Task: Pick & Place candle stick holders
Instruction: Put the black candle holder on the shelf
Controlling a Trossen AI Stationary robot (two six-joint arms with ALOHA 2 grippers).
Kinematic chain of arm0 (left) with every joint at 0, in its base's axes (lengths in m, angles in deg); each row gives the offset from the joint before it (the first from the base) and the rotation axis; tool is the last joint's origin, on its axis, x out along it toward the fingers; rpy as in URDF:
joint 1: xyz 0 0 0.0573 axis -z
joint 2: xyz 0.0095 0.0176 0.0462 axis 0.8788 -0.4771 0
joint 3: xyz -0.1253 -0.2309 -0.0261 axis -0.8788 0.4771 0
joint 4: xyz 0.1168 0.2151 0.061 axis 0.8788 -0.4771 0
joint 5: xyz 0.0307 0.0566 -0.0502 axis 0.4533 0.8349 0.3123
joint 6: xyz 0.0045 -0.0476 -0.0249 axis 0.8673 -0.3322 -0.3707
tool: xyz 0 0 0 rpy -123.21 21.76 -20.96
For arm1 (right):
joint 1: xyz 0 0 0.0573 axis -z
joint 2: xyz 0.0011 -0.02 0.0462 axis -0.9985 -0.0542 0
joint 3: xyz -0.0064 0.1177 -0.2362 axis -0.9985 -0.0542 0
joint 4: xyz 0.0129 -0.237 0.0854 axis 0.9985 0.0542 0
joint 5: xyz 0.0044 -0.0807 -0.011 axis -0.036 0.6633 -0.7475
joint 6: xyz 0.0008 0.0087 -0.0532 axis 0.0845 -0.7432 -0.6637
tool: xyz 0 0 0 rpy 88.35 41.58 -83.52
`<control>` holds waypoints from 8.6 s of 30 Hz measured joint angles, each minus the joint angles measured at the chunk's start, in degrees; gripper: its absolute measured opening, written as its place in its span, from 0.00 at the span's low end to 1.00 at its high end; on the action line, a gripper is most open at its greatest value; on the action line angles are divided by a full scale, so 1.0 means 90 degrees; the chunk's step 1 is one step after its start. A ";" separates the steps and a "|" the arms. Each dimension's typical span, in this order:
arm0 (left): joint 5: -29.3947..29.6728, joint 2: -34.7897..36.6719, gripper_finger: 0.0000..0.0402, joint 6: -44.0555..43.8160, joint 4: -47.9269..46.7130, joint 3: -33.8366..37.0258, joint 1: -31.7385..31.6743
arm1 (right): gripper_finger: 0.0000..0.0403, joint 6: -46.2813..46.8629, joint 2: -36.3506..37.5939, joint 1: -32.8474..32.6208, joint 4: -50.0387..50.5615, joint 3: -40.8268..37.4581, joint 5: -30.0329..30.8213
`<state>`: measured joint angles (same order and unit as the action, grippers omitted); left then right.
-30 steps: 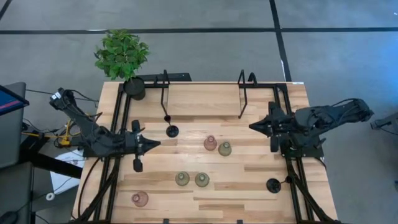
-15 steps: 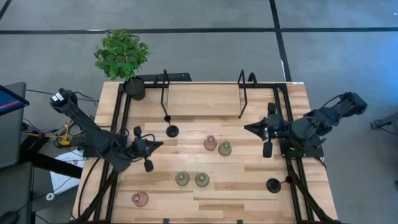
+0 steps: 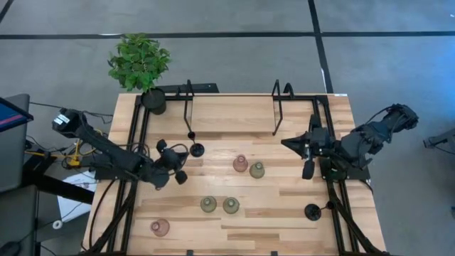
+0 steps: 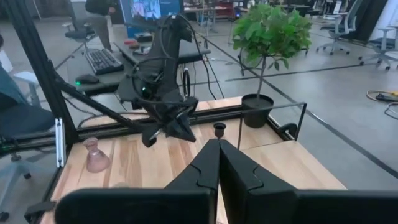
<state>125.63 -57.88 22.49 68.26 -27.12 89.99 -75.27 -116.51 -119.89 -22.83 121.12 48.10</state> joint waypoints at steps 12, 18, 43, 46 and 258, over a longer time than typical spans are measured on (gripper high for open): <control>-0.1374 -0.0957 0.26 -0.0027 0.0869 0.0000 -0.1378 | 0.00 -0.0268 -0.0123 -0.0001 -0.0040 -0.0004 0.0110; -0.1375 -0.1178 0.43 -0.0023 0.0976 -0.0002 -0.1464 | 0.00 -0.0268 -0.0115 0.0000 -0.0048 -0.0004 0.0112; -0.0824 -0.1878 0.61 -0.0018 0.2067 -0.0005 -0.1993 | 0.00 -0.0257 -0.0113 0.0000 -0.0157 -0.0004 0.0110; -0.0822 -0.1878 0.54 -0.0018 0.2090 -0.0005 -0.1998 | 0.00 -0.0248 -0.0113 0.0000 -0.0155 -0.0004 0.0110; -0.2847 -0.4729 0.03 0.2700 0.2262 -0.5566 -0.5378 | 0.00 -0.0367 -0.0096 -0.1260 -0.0148 -0.0006 0.0617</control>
<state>100.01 -100.45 46.80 88.62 -77.22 41.58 -78.58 -117.38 -131.23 -24.16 121.07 53.66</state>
